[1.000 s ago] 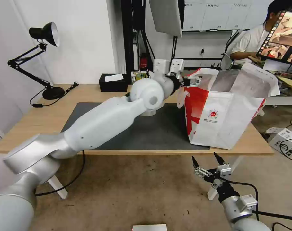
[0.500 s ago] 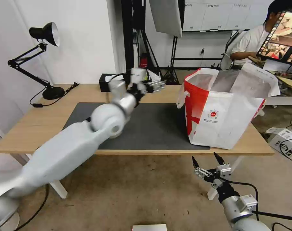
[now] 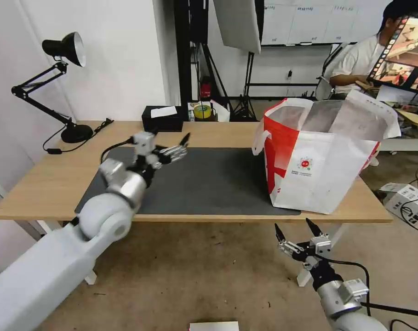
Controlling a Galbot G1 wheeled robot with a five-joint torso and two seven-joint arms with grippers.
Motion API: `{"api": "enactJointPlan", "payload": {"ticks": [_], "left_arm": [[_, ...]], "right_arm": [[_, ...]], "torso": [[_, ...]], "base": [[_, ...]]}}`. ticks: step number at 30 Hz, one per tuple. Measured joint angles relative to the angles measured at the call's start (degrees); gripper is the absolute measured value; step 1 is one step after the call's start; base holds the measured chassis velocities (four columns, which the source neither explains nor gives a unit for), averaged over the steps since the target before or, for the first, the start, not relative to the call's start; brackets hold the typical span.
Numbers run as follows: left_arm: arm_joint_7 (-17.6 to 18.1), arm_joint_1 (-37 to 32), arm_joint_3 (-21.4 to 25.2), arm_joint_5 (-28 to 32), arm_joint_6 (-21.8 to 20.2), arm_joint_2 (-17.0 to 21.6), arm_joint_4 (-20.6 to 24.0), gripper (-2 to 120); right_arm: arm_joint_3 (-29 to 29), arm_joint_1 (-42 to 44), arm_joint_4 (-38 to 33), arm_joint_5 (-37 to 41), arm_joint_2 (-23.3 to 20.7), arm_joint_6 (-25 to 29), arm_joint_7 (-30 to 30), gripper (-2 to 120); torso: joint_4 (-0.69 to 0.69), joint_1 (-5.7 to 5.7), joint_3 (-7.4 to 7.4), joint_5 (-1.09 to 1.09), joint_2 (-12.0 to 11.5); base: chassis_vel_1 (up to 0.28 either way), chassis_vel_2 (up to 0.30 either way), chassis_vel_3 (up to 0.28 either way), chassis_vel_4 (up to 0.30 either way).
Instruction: Pick up the trash from the table and place it into the takeout bag.
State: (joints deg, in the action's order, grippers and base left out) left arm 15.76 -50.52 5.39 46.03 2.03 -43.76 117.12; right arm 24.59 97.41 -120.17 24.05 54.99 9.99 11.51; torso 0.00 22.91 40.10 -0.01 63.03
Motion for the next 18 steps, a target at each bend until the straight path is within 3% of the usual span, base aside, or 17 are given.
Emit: {"api": "enactJointPlan", "payload": {"ticks": [4, 7, 18], "left_arm": [[-0.3, -3.6, 1.7, -2.2, 2.0, -0.9, 0.0, 100], [-1.5, -13.1, 7.1, -7.5, 4.5, -3.2, 0.9, 100], [-2.2, -28.7, 16.7, -15.4, 6.7, -8.4, 1.4, 100]], "right_arm": [[0.0, 0.0, 0.0, 0.0, 0.0, 0.0, 0.0, 100], [0.0, 0.0, 0.0, 0.0, 0.0, 0.0, 0.0, 100], [0.0, 0.0, 0.0, 0.0, 0.0, 0.0, 0.0, 100]], "torso": [[-0.03, 0.0, 0.0, 0.01, 0.0], [0.0, 0.0, 0.0, 0.01, 0.0], [0.0, 0.0, 0.0, 0.01, 0.0]], "base": [[0.0, 0.0, 0.0, 0.0], [0.0, 0.0, 0.0, 0.0], [0.0, 0.0, 0.0, 0.0]]}}
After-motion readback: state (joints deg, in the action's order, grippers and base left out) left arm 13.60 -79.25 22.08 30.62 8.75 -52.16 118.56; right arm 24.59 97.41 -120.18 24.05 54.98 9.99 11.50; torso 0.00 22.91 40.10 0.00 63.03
